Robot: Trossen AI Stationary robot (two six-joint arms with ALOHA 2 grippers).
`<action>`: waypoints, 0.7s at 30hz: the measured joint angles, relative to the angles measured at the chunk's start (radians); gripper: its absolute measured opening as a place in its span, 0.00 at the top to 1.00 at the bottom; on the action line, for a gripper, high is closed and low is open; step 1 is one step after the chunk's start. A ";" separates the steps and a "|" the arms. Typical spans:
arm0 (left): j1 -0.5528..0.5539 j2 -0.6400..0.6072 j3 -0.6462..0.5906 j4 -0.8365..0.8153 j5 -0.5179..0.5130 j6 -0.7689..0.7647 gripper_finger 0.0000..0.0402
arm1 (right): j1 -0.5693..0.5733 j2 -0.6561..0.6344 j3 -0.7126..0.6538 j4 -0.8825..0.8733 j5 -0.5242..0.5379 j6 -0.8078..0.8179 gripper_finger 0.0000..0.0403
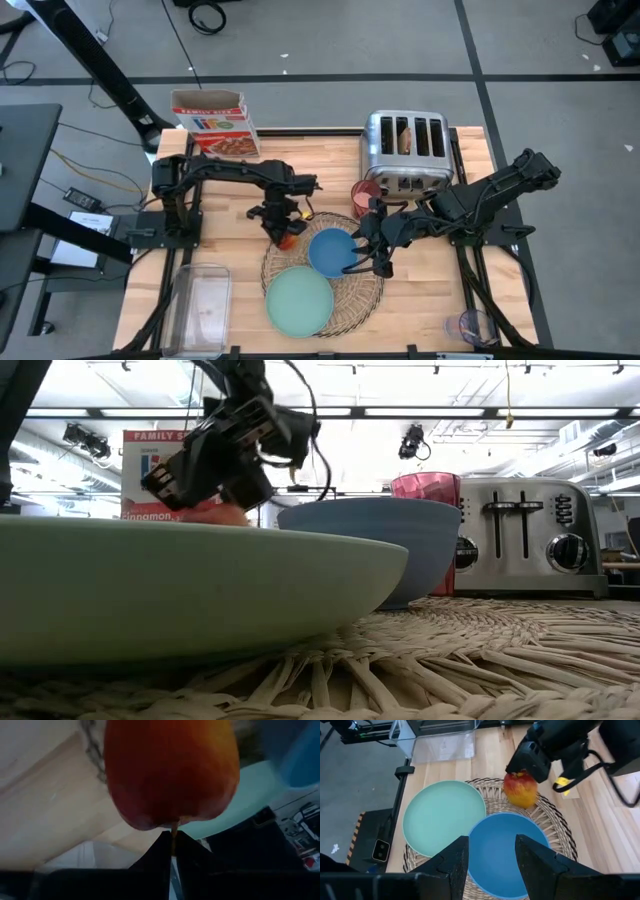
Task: Arrange a breakfast setting
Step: Put the apple on the brown tablemat to the left of the blue bowl
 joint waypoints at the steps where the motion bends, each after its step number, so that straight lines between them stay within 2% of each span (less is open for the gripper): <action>1: 0.000 0.000 -0.016 0.000 0.000 -0.003 0.95 | 0.000 0.000 0.000 0.000 0.000 0.000 0.58; 4: -0.001 0.000 -0.055 0.000 0.009 -0.009 0.95 | 0.000 0.000 0.000 0.000 0.000 0.001 0.58; 11: -0.003 -0.007 -0.057 0.042 0.006 -0.029 0.94 | 0.000 0.000 0.000 0.001 0.000 0.003 0.58; 21: -0.003 -0.009 0.003 0.094 -0.017 -0.029 0.82 | -0.010 0.000 0.000 0.008 0.000 0.001 0.58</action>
